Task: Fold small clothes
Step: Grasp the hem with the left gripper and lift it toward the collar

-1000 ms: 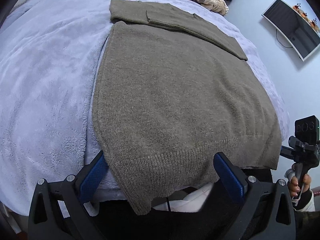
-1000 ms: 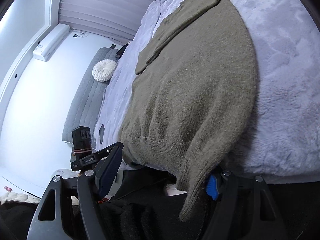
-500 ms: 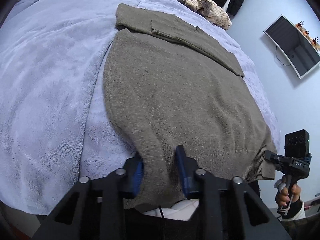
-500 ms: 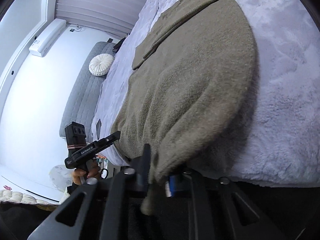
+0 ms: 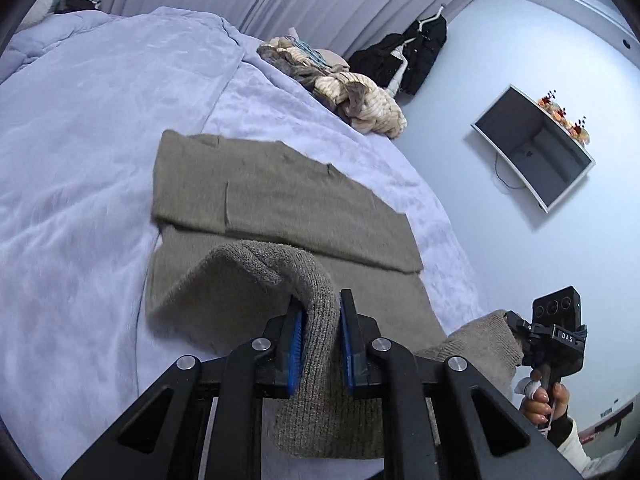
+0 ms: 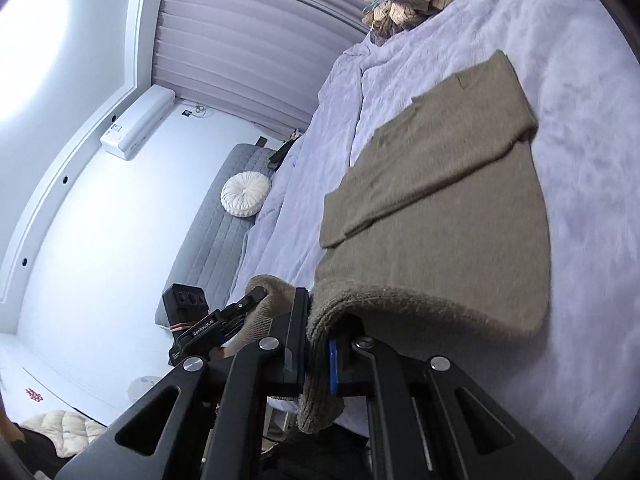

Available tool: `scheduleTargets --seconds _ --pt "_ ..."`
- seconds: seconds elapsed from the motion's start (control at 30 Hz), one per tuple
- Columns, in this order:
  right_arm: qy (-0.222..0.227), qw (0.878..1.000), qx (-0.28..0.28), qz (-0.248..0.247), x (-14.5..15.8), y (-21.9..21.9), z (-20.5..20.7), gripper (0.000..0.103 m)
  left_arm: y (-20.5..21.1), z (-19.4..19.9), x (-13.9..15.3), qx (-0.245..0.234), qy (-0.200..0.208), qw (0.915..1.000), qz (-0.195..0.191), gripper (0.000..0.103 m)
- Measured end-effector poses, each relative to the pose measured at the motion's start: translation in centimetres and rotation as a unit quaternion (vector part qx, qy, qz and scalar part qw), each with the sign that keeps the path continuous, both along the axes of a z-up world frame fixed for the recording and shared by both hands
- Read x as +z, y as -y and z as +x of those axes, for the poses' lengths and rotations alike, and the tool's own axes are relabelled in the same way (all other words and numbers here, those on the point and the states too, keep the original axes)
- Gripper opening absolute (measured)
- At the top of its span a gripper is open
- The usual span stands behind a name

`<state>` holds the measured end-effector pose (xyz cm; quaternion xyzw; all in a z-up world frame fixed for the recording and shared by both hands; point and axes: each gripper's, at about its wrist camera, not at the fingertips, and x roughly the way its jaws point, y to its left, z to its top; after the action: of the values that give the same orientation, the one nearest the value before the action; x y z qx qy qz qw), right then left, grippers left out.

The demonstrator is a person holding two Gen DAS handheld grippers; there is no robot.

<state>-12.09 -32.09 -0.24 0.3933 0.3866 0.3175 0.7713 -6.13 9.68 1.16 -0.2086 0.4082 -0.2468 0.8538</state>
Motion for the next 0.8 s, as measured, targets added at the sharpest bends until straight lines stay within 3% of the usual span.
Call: scheduleTargets --seconds 0.17,0.3,0.43,0.57,0.6,0.63,0.7,0.8 --pt "0.013 1.000 -0.019 -0.016 2.4 0.4 7.0 0.009 -0.4 6.5 1.1 0.024 0.009 0.9997 0.007 0.018" --pt "0.000 0.999 -0.041 -0.021 2.6 0.9 13.4 0.009 0.1 12.4 0.9 0.028 0.013 0.9991 0.030 0.018" --pt "-0.044 0.996 -0.068 -0.026 0.1 1.3 19.6 0.009 0.7 17.5 -1.4 0.038 -0.002 0.9970 0.068 0.018" --pt "-0.103 0.990 -0.087 -0.040 -4.6 1.7 24.2 0.009 1.3 21.0 -5.1 0.056 -0.023 0.9902 0.126 0.019" --pt "-0.113 0.989 -0.089 -0.047 -5.6 1.7 24.8 0.009 1.3 21.6 -6.0 0.064 -0.031 0.9876 0.140 0.029" --pt "-0.125 0.986 -0.092 -0.054 -6.7 1.7 25.4 0.009 1.2 21.9 -6.6 0.075 -0.036 0.9852 0.150 0.055" --pt "-0.140 0.984 -0.098 -0.050 -7.9 1.7 25.9 0.009 0.6 22.0 -6.9 0.109 -0.026 0.9793 0.168 0.082" --pt "-0.144 0.983 -0.113 -0.031 -8.6 2.5 26.3 0.013 -0.5 22.0 -6.4 0.111 -0.011 0.9819 0.153 0.082"
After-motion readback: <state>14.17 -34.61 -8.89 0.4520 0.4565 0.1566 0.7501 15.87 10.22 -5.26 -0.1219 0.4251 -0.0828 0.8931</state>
